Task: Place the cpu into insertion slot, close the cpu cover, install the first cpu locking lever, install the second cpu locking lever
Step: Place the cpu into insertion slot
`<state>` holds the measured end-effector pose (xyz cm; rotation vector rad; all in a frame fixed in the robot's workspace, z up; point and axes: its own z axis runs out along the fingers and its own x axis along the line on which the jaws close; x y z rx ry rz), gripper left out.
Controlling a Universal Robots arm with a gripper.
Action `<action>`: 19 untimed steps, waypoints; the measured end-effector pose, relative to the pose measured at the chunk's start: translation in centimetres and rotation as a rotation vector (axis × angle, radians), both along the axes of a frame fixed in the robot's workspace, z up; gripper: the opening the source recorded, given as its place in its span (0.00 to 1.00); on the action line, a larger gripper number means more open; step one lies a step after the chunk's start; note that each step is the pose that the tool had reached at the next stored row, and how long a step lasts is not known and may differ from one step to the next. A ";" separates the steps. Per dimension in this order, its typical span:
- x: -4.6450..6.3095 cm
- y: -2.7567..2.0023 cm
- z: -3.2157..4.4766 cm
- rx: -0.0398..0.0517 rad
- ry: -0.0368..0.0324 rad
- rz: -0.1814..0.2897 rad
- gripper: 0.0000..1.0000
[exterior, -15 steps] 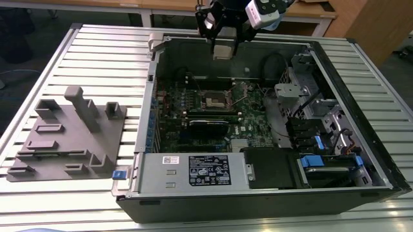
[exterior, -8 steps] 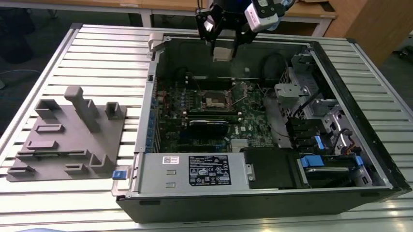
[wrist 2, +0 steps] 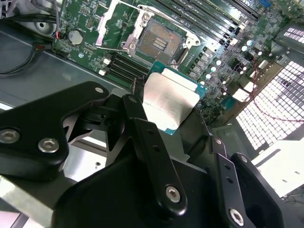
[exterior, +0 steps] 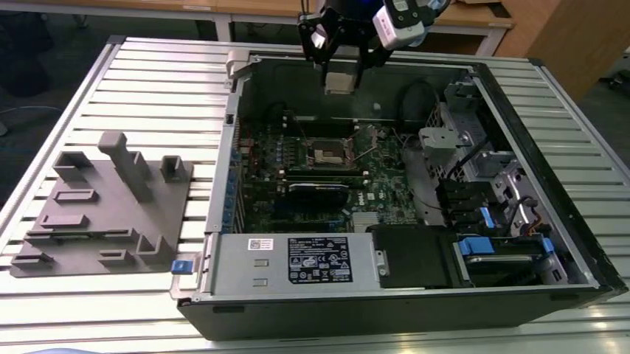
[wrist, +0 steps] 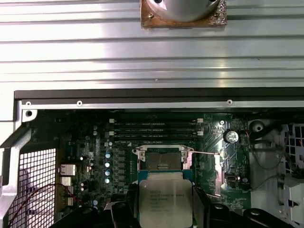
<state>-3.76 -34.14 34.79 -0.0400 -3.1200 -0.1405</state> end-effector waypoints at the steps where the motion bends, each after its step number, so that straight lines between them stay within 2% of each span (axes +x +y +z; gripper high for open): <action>1: 0.0 0.00 -0.12 -0.0001 0.0000 0.000 0.54; 19: 0.0 0.00 -0.92 0.0015 -0.0005 0.000 0.54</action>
